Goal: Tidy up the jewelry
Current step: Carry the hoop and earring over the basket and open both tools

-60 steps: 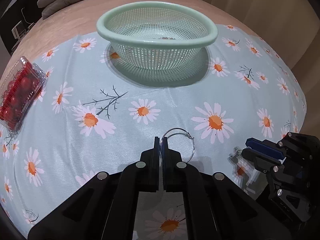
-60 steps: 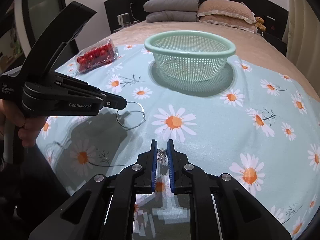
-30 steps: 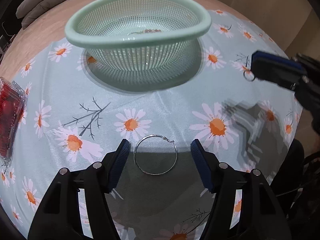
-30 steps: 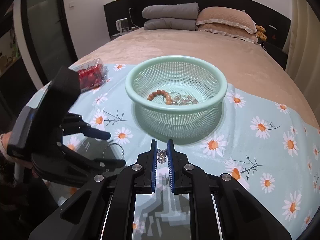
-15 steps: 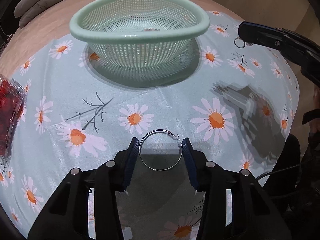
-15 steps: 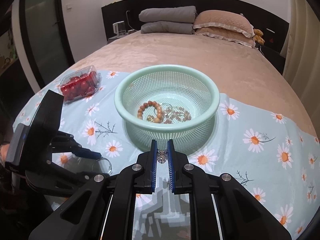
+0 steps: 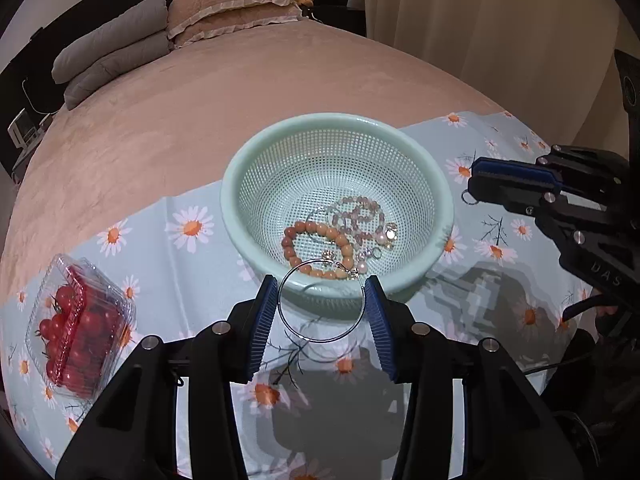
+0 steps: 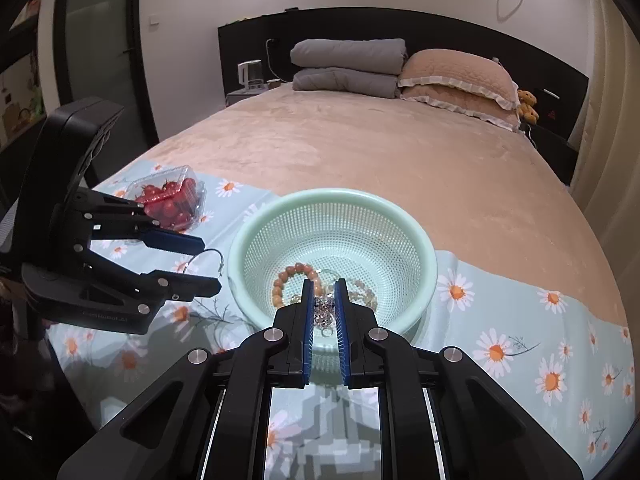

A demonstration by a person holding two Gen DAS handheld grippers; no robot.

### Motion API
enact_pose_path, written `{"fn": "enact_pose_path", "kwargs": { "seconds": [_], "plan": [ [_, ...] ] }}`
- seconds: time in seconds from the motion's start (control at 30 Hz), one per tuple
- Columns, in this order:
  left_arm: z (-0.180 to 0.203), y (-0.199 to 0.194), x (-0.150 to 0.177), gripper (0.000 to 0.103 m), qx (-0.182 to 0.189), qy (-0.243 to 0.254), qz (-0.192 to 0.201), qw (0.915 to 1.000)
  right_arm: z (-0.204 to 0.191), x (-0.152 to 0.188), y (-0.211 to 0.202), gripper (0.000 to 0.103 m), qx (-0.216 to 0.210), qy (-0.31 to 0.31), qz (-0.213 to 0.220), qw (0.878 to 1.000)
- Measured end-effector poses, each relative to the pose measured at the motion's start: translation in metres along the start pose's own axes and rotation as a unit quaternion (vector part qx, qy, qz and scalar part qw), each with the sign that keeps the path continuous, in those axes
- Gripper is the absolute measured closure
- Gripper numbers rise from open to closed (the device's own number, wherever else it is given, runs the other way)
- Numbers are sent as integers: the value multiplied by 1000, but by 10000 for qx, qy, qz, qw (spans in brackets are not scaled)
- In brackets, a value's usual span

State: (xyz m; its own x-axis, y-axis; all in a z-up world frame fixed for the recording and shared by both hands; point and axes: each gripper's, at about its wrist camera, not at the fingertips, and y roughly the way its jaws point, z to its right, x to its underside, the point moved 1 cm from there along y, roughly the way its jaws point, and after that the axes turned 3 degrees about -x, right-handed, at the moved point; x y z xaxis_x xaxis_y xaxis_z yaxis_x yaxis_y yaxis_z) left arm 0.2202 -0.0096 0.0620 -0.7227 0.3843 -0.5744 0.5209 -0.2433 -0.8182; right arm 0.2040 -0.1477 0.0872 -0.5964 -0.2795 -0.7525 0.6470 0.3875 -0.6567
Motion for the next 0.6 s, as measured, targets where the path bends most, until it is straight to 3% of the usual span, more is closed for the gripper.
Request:
{"fn": "enact_pose_path", "kwargs": {
  "seconds": [0.17,0.47,0.53,0.57,0.6],
  "plan": [
    [2,15,-14,57,-139,129,115,9998,9,2,24,93,38,31,-140,9999],
    [1,45,-20,57,-43,169,89,9998,25,13,54,92,26,229,-244,9994],
    [-2,49,-21,56,-86,103,105,9999,29,12,55,83,154,297,-207,9992],
    [-3,48,-21,53,-131,91,126,9998,30,12,53,62,249,322,-153,9991],
    [-4,48,-21,37,-223,65,157,9996,32,12,50,27,402,363,-53,9985]
  ]
}}
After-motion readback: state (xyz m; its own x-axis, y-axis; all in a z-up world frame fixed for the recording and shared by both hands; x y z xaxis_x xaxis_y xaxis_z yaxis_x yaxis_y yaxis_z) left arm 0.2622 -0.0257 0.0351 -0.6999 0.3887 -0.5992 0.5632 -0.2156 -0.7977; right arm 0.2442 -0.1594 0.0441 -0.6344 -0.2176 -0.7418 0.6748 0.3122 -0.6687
